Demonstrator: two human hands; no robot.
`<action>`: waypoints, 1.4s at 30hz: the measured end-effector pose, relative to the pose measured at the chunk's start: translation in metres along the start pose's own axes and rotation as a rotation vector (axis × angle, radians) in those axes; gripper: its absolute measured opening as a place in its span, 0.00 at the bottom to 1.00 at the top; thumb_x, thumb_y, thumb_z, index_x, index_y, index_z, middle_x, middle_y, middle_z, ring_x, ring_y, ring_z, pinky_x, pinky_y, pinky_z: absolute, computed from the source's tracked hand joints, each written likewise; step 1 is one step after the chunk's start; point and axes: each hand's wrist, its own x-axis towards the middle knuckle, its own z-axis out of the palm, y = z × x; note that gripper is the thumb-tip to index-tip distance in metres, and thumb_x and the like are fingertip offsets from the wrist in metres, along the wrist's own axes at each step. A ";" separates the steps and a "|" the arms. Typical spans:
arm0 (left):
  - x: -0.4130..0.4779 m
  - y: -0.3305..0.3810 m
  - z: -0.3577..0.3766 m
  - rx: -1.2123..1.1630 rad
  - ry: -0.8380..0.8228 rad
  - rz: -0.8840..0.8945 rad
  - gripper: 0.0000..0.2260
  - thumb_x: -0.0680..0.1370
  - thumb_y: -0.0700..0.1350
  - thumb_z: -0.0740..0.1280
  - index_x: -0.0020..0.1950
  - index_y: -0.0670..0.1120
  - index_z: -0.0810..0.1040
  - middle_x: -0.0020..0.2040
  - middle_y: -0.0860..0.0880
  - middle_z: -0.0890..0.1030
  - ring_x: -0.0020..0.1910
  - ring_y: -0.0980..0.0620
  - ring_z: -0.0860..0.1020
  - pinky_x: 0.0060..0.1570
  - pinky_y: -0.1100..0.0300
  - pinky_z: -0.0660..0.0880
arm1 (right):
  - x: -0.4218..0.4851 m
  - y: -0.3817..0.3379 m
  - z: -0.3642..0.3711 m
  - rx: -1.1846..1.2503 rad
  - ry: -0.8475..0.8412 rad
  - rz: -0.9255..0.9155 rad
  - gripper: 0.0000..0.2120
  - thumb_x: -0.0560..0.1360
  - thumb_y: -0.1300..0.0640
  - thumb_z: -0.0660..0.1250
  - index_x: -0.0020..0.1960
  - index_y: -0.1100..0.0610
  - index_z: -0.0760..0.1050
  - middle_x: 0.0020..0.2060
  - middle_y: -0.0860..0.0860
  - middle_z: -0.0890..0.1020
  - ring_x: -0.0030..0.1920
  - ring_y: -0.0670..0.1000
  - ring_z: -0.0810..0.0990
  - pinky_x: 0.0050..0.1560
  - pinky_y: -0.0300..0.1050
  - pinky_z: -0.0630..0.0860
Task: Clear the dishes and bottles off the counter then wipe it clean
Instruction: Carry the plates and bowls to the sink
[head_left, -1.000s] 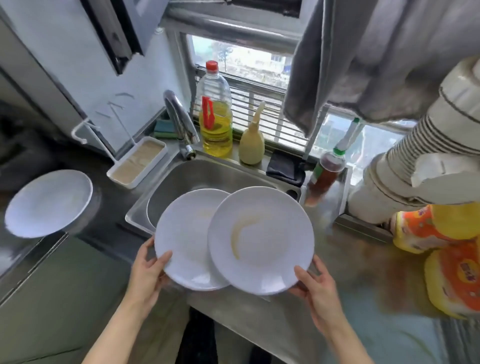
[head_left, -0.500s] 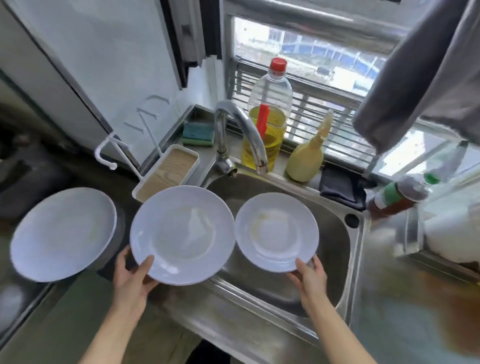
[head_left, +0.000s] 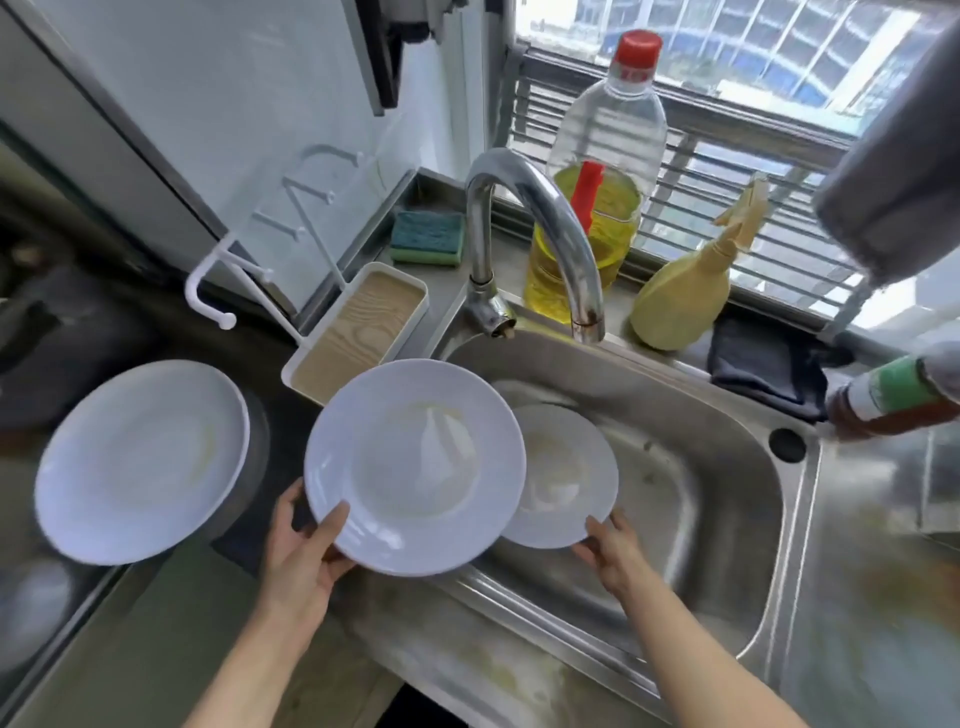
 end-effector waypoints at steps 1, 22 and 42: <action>-0.002 0.000 0.001 0.003 -0.007 -0.007 0.23 0.75 0.33 0.64 0.66 0.50 0.67 0.56 0.49 0.77 0.53 0.47 0.77 0.32 0.57 0.80 | 0.000 -0.002 -0.001 -0.046 0.003 0.004 0.18 0.77 0.69 0.60 0.67 0.62 0.65 0.57 0.59 0.75 0.50 0.60 0.76 0.50 0.54 0.75; 0.029 -0.049 0.018 1.349 -0.077 0.551 0.42 0.69 0.74 0.50 0.75 0.50 0.54 0.77 0.46 0.49 0.75 0.46 0.46 0.70 0.42 0.47 | -0.058 -0.029 -0.040 0.216 0.035 -0.187 0.13 0.78 0.67 0.59 0.62 0.63 0.71 0.37 0.49 0.85 0.33 0.45 0.83 0.34 0.39 0.79; 0.043 -0.068 0.008 1.633 -0.047 0.569 0.37 0.74 0.70 0.42 0.74 0.48 0.59 0.76 0.40 0.53 0.74 0.41 0.51 0.66 0.40 0.55 | -0.009 0.000 0.003 -0.282 0.216 -0.055 0.18 0.79 0.58 0.61 0.66 0.67 0.69 0.60 0.59 0.76 0.56 0.58 0.74 0.58 0.50 0.71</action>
